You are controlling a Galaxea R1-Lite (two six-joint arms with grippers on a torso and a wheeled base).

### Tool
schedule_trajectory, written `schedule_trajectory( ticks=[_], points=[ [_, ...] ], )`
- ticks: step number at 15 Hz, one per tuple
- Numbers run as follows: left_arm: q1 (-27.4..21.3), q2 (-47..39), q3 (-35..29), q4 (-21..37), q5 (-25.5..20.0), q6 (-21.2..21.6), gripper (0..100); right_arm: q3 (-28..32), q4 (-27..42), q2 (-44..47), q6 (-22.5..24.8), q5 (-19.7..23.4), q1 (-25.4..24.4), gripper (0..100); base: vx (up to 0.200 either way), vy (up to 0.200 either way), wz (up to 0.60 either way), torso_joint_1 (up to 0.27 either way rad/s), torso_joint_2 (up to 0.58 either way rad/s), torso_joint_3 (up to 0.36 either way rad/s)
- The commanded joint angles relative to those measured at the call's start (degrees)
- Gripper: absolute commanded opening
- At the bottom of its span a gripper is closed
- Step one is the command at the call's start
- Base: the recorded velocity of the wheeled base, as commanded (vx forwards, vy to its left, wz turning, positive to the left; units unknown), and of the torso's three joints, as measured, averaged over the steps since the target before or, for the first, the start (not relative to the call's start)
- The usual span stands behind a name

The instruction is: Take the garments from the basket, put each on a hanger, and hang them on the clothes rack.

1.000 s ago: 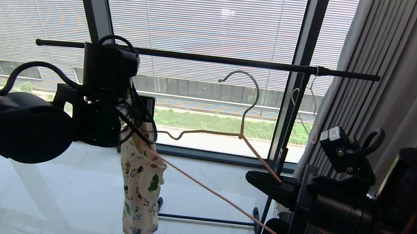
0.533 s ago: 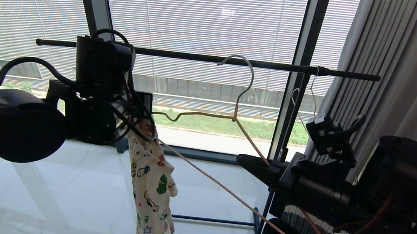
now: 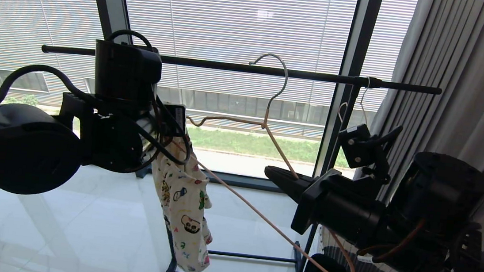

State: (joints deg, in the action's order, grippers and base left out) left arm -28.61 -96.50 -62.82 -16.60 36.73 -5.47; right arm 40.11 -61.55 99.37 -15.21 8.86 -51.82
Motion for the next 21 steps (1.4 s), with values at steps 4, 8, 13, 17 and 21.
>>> schedule_trajectory(
  ticks=[4, 8, 13, 17, 21],
  points=[
    [-5.84, 0.35, -1.34, -0.01, 0.1, -0.24, 0, 4.1, -0.06, 5.66, -0.17, -2.89, -1.44, 0, 0.0, 0.0, 0.0, 0.0, 0.0, 0.0],
    [-11.12, 1.49, -2.48, 0.08, 0.1, -0.15, 0, 8.41, -0.06, 9.71, -0.08, -3.41, -1.53, 0, 0.0, 0.0, 0.0, 0.0, 0.0, 0.0],
    [-16.74, 3.42, -2.13, 0.34, 0.1, -0.06, 0, 9.99, -0.06, 11.29, -0.08, -5.43, -2.41, 0, 0.0, 0.0, 0.0, 0.0, 0.0, 0.0],
    [-16.3, 3.95, -2.13, 0.34, 0.1, 0.2, 100, 9.9, -0.76, 11.03, 0.62, -8.42, -2.58, 0, 0.0, 0.0, 0.0, 0.0, 0.0, 0.0],
    [-15.33, 7.47, -0.11, 0.61, -0.08, 1.34, 100, 9.46, -4.46, 10.85, 6.42, -9.92, -2.23, 0, 0.0, 0.0, 0.0, 0.0, 0.0, 0.0]
  ],
)
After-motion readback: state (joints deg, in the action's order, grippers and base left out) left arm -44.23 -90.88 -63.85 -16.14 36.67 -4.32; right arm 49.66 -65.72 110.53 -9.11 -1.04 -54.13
